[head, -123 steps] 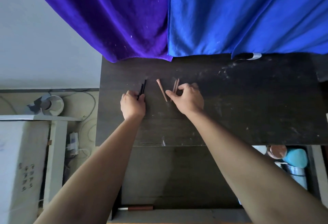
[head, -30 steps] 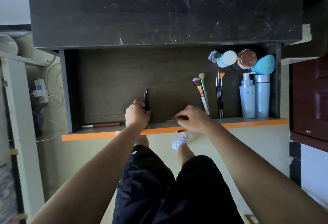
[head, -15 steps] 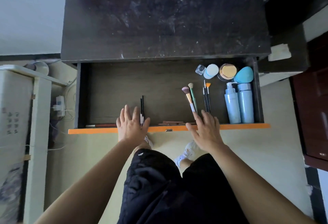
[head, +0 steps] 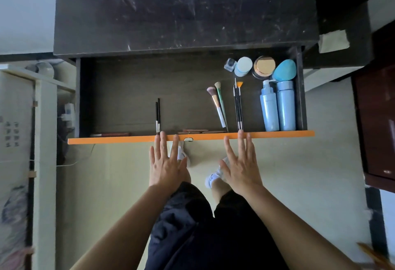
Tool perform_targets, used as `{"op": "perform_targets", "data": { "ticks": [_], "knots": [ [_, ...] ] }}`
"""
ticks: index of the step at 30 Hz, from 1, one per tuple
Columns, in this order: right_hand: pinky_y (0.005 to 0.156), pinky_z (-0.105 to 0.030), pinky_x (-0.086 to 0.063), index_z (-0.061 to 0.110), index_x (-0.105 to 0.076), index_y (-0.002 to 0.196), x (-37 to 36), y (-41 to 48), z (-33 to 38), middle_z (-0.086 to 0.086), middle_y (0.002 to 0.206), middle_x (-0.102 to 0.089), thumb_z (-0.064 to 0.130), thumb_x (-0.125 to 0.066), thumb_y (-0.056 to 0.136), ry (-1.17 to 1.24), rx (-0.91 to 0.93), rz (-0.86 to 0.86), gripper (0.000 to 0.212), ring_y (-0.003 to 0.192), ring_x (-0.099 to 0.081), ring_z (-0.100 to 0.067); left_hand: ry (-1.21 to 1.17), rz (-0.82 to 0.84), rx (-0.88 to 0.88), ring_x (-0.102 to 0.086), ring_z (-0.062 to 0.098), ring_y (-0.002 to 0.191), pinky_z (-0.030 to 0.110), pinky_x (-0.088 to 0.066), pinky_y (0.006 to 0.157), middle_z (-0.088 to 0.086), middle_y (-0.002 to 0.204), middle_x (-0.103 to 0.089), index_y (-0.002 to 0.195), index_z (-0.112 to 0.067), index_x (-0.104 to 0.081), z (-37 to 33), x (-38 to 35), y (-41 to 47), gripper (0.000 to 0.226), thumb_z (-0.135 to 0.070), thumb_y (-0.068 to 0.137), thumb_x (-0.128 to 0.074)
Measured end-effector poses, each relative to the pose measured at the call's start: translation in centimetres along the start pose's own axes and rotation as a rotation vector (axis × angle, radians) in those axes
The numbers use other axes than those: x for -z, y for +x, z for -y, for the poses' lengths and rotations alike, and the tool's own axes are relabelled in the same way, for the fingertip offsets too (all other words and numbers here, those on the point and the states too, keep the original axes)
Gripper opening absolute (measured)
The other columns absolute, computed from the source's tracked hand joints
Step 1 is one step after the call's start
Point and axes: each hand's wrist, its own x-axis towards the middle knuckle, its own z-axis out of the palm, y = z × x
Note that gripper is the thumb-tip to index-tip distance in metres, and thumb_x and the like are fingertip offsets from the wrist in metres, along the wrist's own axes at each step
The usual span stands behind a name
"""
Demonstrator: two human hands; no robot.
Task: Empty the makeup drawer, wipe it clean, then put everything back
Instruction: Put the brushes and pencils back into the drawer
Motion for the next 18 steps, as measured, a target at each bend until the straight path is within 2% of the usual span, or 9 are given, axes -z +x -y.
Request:
{"op": "perform_targets", "data": {
  "ticks": [9,14,18],
  "knots": [
    [0.122,-0.052,-0.01,0.026,0.001,0.158,1.5,2.9,-0.1,-0.016,0.162,0.021,0.049,-0.042,0.098,-0.04,-0.011,0.036,0.077,0.149,0.015,-0.039,0.009,-0.003,-0.105,0.008,0.035,0.149,0.048,-0.012,0.121,0.019,0.162,0.006,0.156,-0.019,-0.01,1.4,1.3,3.1,0.071,-0.043,0.098,-0.042],
    [0.122,-0.052,-0.008,0.026,0.004,0.158,2.8,6.7,0.0,-0.017,0.161,0.023,0.049,-0.038,0.099,-0.063,-0.041,0.023,0.075,0.149,0.017,-0.039,0.042,-0.042,-0.103,-0.016,0.047,0.144,0.055,-0.022,0.116,0.03,0.155,-0.017,0.152,-0.016,-0.028,0.8,3.7,6.9,0.072,-0.037,0.091,-0.058],
    [0.121,-0.052,-0.007,0.025,0.002,0.158,4.2,10.5,0.3,-0.018,0.161,0.022,0.046,-0.045,0.097,-0.07,-0.065,-0.006,0.079,0.149,0.014,-0.039,0.063,-0.102,-0.116,-0.03,0.048,0.135,0.057,-0.031,0.108,0.03,0.146,-0.031,0.151,-0.019,-0.031,0.5,5.5,10.1,0.072,-0.039,0.089,-0.061]
  ]
}}
